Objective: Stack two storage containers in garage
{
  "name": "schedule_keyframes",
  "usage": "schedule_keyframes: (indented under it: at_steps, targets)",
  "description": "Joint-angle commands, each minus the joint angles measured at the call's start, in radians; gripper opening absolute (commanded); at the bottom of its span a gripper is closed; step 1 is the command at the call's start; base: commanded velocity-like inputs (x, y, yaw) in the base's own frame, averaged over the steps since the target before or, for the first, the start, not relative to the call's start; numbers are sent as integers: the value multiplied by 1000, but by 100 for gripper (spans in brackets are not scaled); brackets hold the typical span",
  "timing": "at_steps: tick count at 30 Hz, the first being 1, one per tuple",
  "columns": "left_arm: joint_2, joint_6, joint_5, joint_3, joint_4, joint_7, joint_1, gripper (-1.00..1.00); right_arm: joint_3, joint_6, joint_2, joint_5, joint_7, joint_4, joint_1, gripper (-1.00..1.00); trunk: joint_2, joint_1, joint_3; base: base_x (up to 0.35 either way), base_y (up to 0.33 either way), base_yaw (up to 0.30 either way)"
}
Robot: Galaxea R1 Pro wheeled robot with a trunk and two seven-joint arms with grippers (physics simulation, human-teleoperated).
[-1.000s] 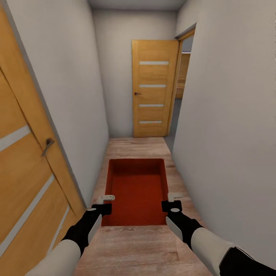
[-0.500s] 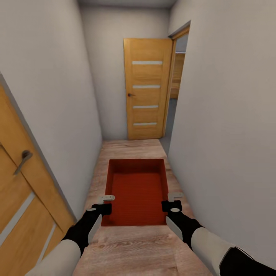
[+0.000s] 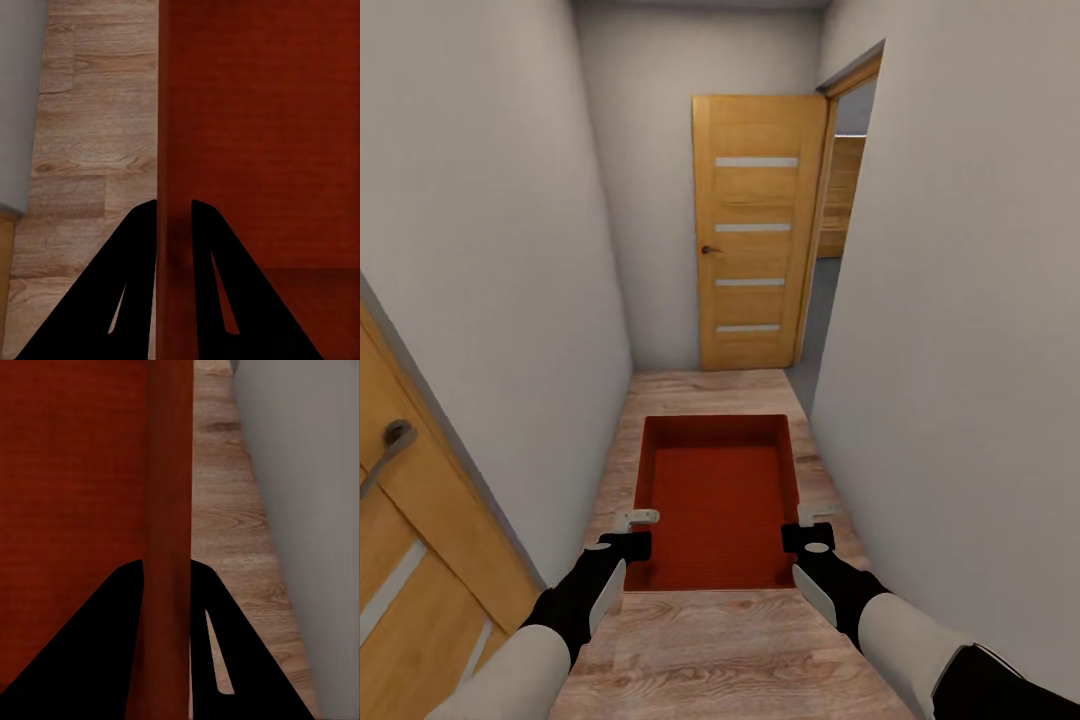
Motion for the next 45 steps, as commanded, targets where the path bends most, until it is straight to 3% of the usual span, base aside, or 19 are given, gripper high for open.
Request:
schedule_keyframes:
  at_steps: [1,45]
  targets:
    - [1,-13,-4,-9,-4,12,-1,-100,12,35,-1,-25,-11,27,-1,-100,-2,1,-2,324,0,14]
    - [1,-13,-3,-9,-3,12,-1,-100,12,35,-1,-24,-11,27,-1,-100,-2,1,-2,324,0,0]
